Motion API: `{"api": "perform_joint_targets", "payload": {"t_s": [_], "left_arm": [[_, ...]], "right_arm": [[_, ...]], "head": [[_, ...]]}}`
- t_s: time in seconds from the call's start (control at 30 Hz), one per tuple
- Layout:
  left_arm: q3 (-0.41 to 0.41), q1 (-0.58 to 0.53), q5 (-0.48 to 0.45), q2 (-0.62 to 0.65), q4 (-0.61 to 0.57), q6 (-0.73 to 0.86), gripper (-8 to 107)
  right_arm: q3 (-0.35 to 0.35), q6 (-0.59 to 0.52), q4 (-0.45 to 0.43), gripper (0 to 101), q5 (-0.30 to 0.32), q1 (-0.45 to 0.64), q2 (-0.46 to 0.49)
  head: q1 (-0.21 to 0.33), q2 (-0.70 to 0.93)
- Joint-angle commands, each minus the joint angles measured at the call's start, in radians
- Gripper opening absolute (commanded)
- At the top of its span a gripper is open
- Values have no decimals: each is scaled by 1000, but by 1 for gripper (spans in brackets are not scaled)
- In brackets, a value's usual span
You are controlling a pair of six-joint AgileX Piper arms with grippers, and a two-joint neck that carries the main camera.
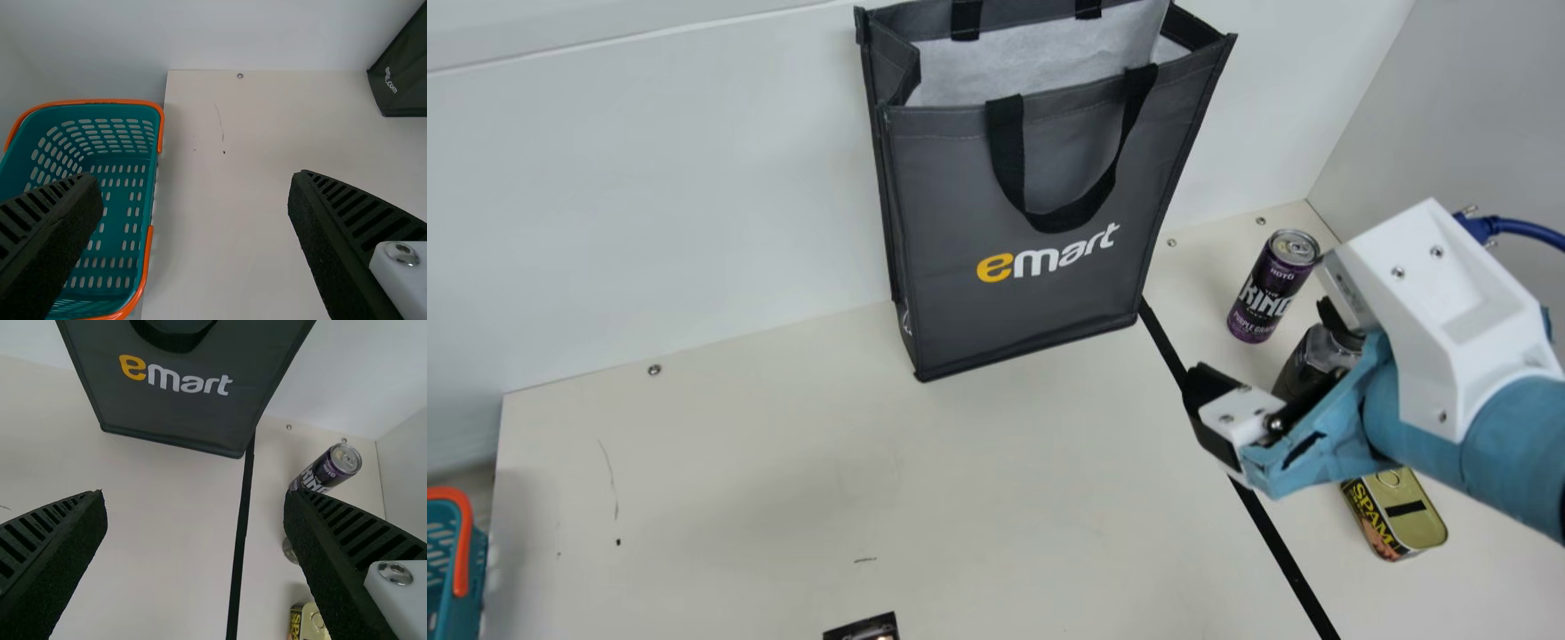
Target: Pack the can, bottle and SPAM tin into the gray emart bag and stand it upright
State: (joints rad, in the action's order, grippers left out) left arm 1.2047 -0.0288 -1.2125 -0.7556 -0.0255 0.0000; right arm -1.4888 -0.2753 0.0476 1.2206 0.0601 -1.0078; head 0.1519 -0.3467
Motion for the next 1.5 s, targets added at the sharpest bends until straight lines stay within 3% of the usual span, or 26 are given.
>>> {"api": "perform_joint_targets", "payload": {"t_s": [0.0,1.0,1.47], "left_arm": [[0,0,0,0,0,0,90],[0,0,0,0,0,0,90],[0,0,0,0,0,0,90]], "right_arm": [[-23,-24,11,95,-1,11,-16],[-341,-353,186,95,-1,155,-295],[-455,-546,250,95,-1,159,-405]], "head": [[23,-2],[23,-2],[23,-2]]}}
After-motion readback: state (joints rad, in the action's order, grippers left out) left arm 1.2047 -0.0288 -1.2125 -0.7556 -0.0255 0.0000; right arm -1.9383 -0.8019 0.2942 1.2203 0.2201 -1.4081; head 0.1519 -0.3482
